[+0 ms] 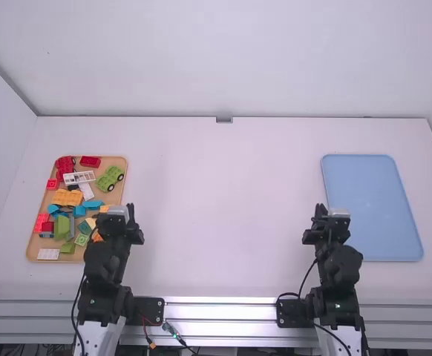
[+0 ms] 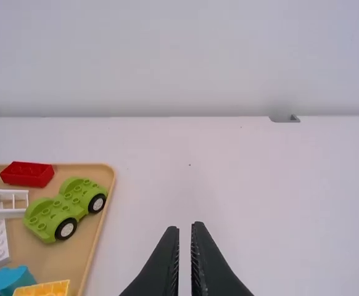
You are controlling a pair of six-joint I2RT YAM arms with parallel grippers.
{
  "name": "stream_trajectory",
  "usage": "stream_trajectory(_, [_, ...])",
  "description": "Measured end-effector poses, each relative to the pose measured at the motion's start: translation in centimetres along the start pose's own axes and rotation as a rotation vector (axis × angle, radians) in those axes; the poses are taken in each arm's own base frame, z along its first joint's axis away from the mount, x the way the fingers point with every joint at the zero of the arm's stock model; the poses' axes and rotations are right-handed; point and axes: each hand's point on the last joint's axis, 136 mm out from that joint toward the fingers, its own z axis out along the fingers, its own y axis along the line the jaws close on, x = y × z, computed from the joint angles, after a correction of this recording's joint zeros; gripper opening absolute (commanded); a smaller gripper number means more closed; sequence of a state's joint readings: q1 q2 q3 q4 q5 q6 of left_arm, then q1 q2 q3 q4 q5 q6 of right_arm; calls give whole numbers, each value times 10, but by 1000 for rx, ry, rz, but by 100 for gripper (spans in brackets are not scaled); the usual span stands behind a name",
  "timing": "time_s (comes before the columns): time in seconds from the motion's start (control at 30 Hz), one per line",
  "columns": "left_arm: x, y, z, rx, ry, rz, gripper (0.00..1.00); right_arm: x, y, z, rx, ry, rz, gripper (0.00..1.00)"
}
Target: Assemble lego blocks to make yellow taxi
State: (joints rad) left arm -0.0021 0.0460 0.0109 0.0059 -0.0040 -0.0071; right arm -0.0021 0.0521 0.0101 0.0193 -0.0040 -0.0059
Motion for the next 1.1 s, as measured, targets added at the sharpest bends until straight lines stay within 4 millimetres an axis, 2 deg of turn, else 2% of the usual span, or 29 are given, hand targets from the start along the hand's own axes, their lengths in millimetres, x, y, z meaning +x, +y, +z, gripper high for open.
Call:
stream_trajectory(0.13, [-5, 0, 0, -1, 21, 0, 14, 0, 0, 1, -2, 24, -1, 14])
stream_trajectory(0.33, [-26, 0, 1, 0, 31, 1, 25, -17, 2, 5, -11, 25, -1, 25])
stream_trajectory(0.53, [-36, -1, 5, 1, 64, 1, 35, -29, 3, 11, -19, 40, 0, 35])
stream_trajectory(0.9, [-62, -1, 23, -4, 131, -5, 56, -59, 15, 29, -68, 58, -8, 57])
stream_trajectory(1.1, [-74, 7, 35, -62, 168, -71, 68, -75, 17, 42, -78, 61, -10, 68])
